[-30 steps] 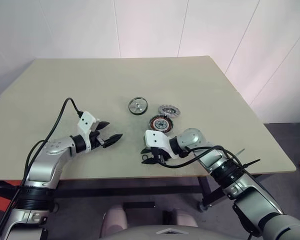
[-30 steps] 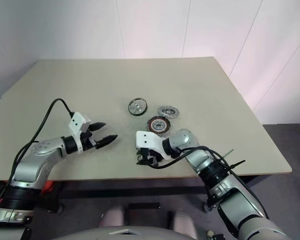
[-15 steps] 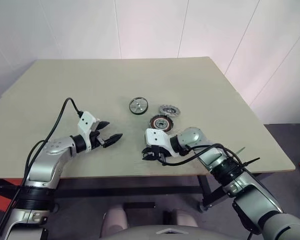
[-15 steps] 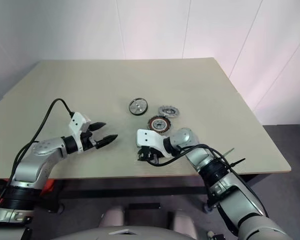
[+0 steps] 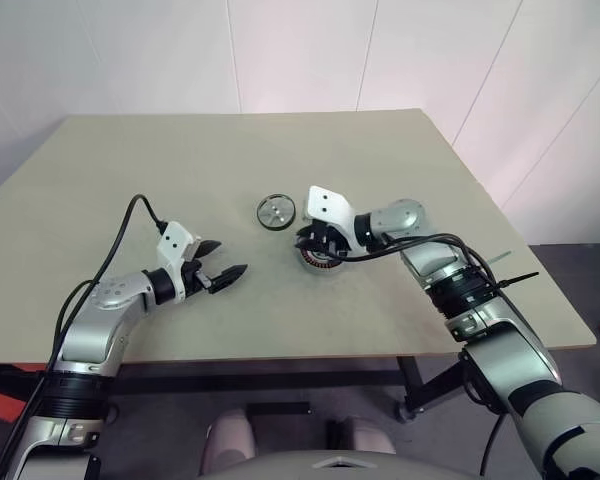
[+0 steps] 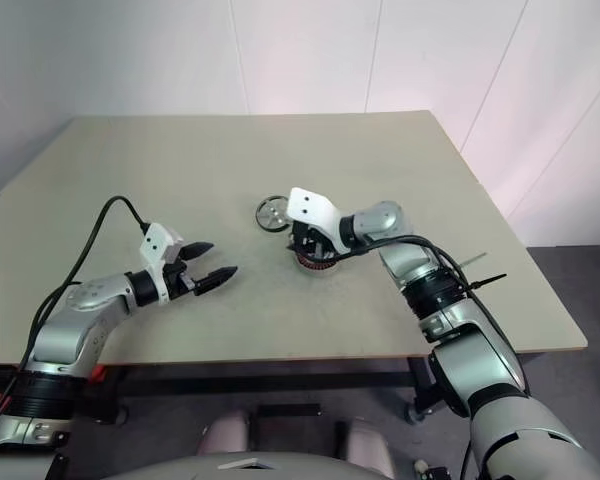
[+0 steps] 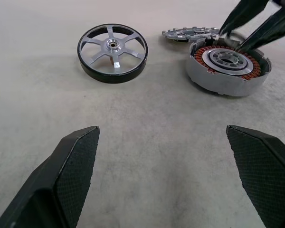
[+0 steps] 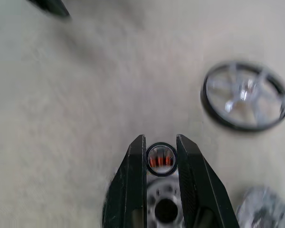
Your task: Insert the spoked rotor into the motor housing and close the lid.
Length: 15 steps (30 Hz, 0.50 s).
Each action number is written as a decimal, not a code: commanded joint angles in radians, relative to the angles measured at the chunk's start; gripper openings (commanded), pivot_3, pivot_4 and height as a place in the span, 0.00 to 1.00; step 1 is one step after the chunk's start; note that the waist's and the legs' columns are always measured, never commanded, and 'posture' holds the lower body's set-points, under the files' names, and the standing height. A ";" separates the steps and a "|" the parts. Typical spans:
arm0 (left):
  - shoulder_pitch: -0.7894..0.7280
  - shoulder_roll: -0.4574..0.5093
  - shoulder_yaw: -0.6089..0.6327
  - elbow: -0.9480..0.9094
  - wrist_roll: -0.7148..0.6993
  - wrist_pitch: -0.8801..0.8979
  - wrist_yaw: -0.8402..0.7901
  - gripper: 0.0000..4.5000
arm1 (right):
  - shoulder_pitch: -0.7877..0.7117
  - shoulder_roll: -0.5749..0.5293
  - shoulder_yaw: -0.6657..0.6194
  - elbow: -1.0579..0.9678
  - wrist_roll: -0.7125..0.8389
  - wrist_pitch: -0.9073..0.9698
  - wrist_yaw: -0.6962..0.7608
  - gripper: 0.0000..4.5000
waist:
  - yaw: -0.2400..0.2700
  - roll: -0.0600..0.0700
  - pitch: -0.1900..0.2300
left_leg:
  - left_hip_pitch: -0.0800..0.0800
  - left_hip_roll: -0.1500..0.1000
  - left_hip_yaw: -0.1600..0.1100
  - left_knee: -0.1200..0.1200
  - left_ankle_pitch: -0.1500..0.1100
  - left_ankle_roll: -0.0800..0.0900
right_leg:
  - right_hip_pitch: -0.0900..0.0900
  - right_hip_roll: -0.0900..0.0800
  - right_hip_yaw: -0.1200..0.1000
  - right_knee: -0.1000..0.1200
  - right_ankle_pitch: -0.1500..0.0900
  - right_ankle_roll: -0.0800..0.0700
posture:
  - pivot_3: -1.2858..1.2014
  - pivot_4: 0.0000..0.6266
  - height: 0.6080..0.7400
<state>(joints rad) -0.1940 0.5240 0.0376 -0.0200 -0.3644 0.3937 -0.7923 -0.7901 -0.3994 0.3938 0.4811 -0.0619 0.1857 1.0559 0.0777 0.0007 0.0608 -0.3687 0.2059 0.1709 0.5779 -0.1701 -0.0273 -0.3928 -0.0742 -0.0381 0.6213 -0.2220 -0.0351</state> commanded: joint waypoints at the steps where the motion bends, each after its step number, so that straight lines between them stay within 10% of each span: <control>1: -0.016 -0.001 0.010 -0.010 0.006 -0.027 0.004 1.00 | -0.032 -0.010 -0.015 0.071 -0.020 -0.064 -0.002 0.13 | -0.001 0.000 0.000 | 0.000 0.000 0.000 0.000 0.000 0.000 | 0.000 0.000 0.000 0.000 0.000 0.000 | 0.52 0.00 1.00; 15: -0.014 -0.004 0.013 0.005 0.015 -0.040 0.000 1.00 | -0.065 -0.014 -0.023 0.196 -0.055 -0.153 -0.009 0.13 | 0.001 0.000 0.000 | 0.001 0.000 0.000 0.001 0.000 0.000 | 0.001 0.000 0.000 0.001 0.000 0.000 | 0.52 0.00 1.00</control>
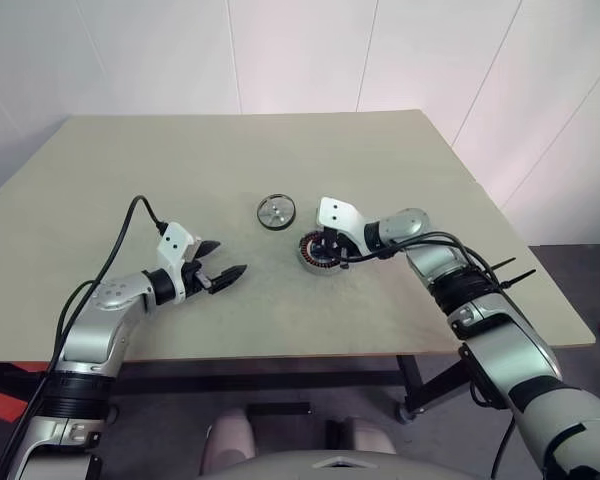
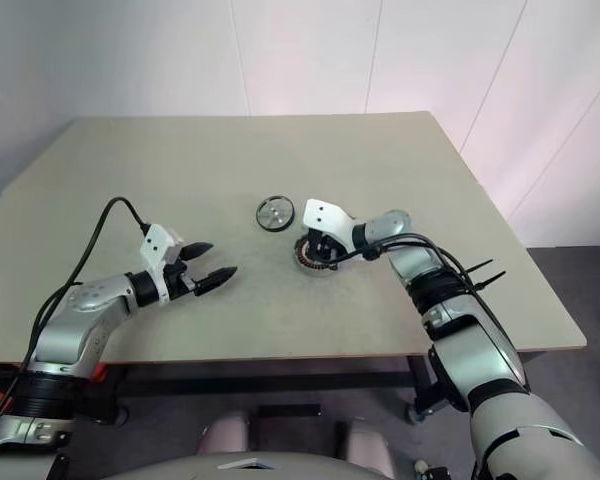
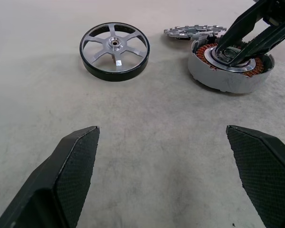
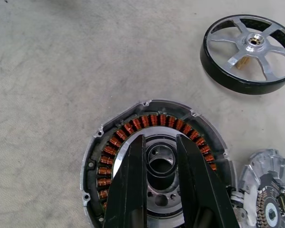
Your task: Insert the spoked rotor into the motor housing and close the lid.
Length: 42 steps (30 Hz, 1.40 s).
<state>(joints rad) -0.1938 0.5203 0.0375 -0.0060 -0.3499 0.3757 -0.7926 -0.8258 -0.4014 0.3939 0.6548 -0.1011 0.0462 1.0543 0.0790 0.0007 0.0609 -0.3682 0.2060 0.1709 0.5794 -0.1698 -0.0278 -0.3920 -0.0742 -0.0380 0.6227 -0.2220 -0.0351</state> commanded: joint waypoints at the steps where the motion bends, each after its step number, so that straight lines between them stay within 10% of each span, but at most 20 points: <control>1: -0.014 0.000 0.012 -0.007 0.001 -0.023 0.000 1.00 | -0.033 -0.016 -0.024 0.027 -0.016 -0.017 -0.005 0.13 | 0.000 0.000 0.000 | 0.000 0.000 0.000 0.000 0.000 0.000 | 0.000 0.000 0.000 0.000 0.000 0.000 | 0.52 0.00 1.00; 13: -0.020 0.000 0.006 0.012 0.010 -0.039 -0.005 1.00 | 0.012 -0.037 -0.025 -0.007 -0.013 -0.015 0.067 0.13 | 0.001 0.000 0.000 | 0.000 0.000 0.000 0.000 0.000 0.000 | 0.000 0.000 0.000 0.000 0.000 0.000 | 0.52 0.00 1.00; 23: -0.018 0.002 0.011 0.021 0.016 -0.046 -0.009 1.00 | 0.009 -0.023 -0.050 -0.020 -0.029 -0.014 0.032 0.87 | 0.000 0.000 0.000 | 0.000 0.000 0.000 0.000 0.000 0.001 | 0.000 0.000 0.000 0.000 0.000 0.000 | 0.52 0.00 1.00; 29: -0.012 0.000 0.014 0.020 0.017 -0.050 -0.005 1.00 | -0.018 -0.017 -0.093 -0.033 -0.018 0.000 -0.015 0.87 | 0.000 0.000 0.000 | 0.000 0.000 0.000 0.000 0.000 0.001 | -0.001 0.000 0.000 0.000 0.000 0.000 | 0.52 0.00 1.00; 42: -0.017 -0.008 0.009 0.033 0.021 -0.057 0.000 1.00 | 0.075 -0.066 -0.164 -0.223 0.027 0.111 -0.060 0.02 | 0.002 0.000 0.000 | -0.001 0.000 0.000 0.000 0.000 0.000 | -0.001 0.000 0.000 -0.001 0.000 0.000 | 0.52 0.00 1.00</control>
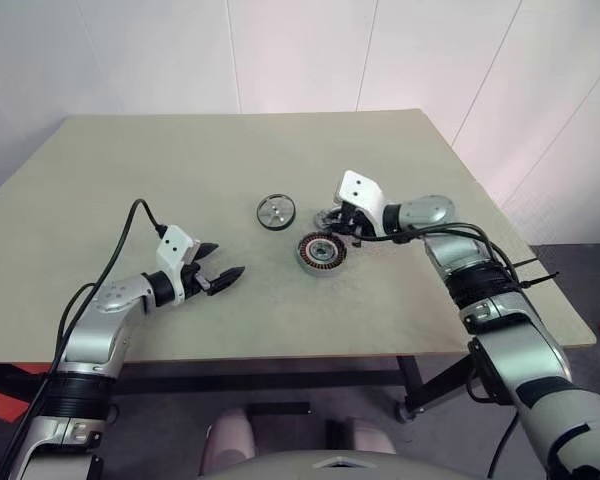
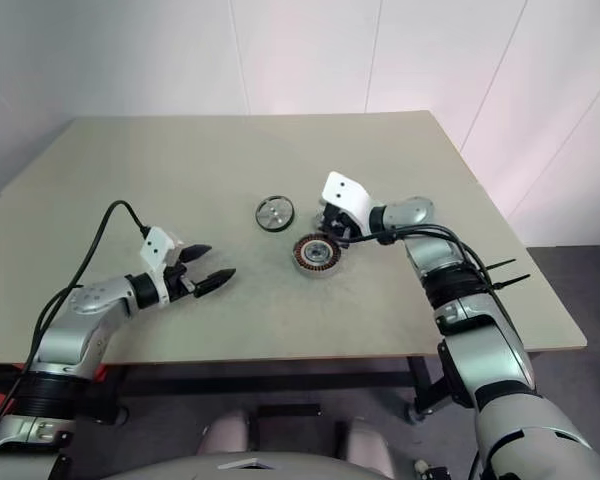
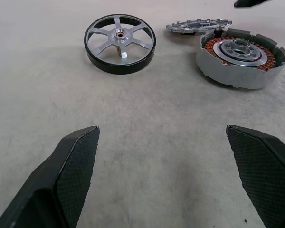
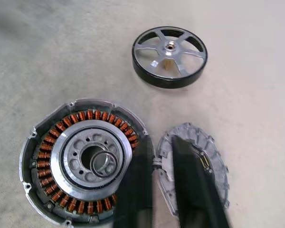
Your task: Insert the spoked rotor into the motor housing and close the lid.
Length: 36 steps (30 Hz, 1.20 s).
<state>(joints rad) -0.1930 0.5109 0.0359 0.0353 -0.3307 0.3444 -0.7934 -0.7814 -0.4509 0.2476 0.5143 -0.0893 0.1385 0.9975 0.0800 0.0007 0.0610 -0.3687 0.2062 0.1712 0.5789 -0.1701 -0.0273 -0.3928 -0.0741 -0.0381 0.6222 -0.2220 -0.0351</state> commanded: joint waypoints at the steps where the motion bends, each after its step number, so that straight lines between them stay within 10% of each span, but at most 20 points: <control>1: -0.019 0.000 0.010 -0.005 0.003 -0.026 0.000 1.00 | 0.052 -0.020 -0.012 -0.106 0.015 0.028 -0.001 0.02 | 0.001 0.000 0.000 | 0.000 0.000 0.000 0.000 0.000 0.000 | 0.000 0.000 0.000 0.000 0.000 0.000 | 0.52 0.00 1.00; 36: -0.024 -0.007 0.004 0.003 0.009 -0.032 0.002 1.00 | 0.085 0.013 0.031 -0.212 -0.023 0.071 -0.076 0.01 | -0.002 0.000 0.000 | 0.000 0.000 0.000 -0.001 0.000 -0.001 | -0.001 0.000 0.000 0.000 0.000 0.000 | 0.52 0.00 1.00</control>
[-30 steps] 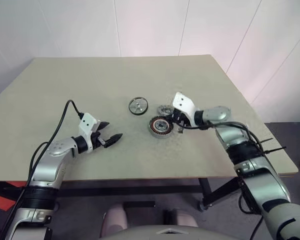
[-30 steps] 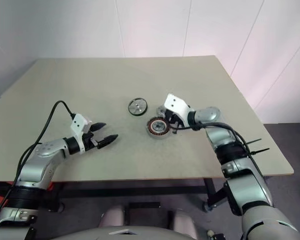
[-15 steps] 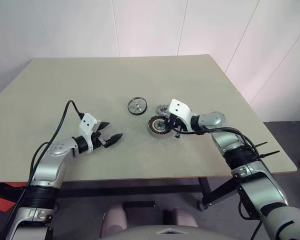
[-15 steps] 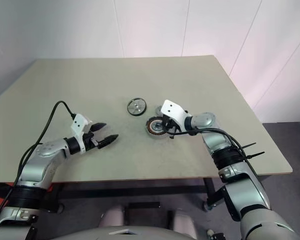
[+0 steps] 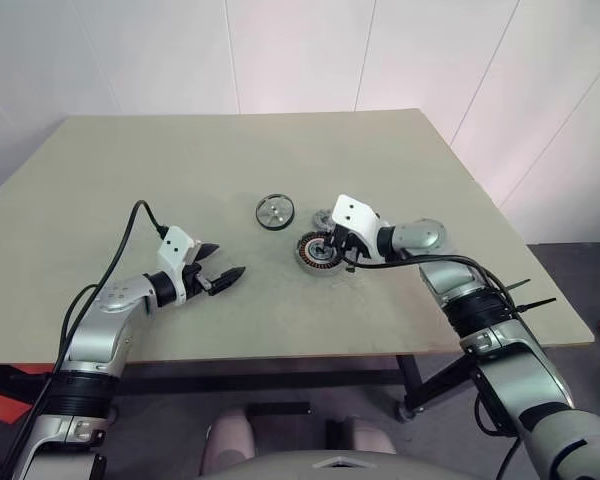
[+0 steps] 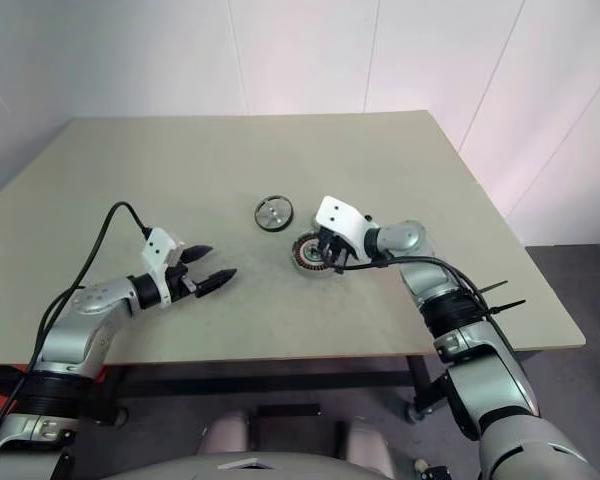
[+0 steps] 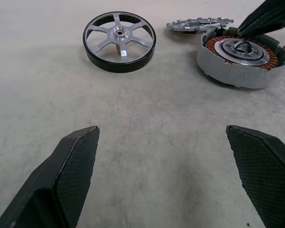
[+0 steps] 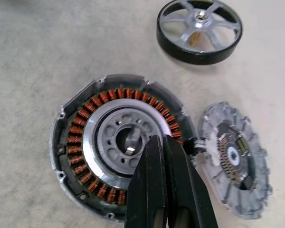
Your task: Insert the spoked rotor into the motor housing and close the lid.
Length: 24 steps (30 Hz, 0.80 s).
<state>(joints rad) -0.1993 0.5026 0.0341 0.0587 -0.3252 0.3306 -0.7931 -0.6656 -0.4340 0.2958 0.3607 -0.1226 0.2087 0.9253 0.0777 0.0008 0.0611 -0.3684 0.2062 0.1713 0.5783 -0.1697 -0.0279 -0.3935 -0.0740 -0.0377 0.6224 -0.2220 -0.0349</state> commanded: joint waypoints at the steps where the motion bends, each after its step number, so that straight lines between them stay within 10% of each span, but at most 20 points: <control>1: -0.018 0.001 0.006 -0.021 0.003 -0.018 0.001 1.00 | -0.029 -0.003 -0.017 -0.067 0.011 0.004 -0.006 0.01 | 0.000 0.000 0.000 | 0.000 0.000 0.000 0.000 0.000 0.000 | 0.000 0.000 0.000 0.000 0.000 0.000 | 0.52 0.00 1.00; 24: -0.015 0.011 0.008 -0.028 0.003 -0.012 0.000 1.00 | 0.009 0.028 0.011 -0.014 0.006 0.016 -0.022 0.01 | 0.000 0.000 0.000 | 0.000 0.000 0.000 0.000 0.000 0.000 | 0.000 0.000 0.000 0.000 0.000 0.000 | 0.52 0.00 1.00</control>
<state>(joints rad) -0.1991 0.5044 0.0342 0.0590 -0.3251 0.3278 -0.7936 -0.6216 -0.4110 0.3200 0.3330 -0.1171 0.2405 0.9163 0.0772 0.0008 0.0611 -0.3682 0.2061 0.1713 0.5781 -0.1697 -0.0280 -0.3933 -0.0741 -0.0376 0.6224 -0.2220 -0.0349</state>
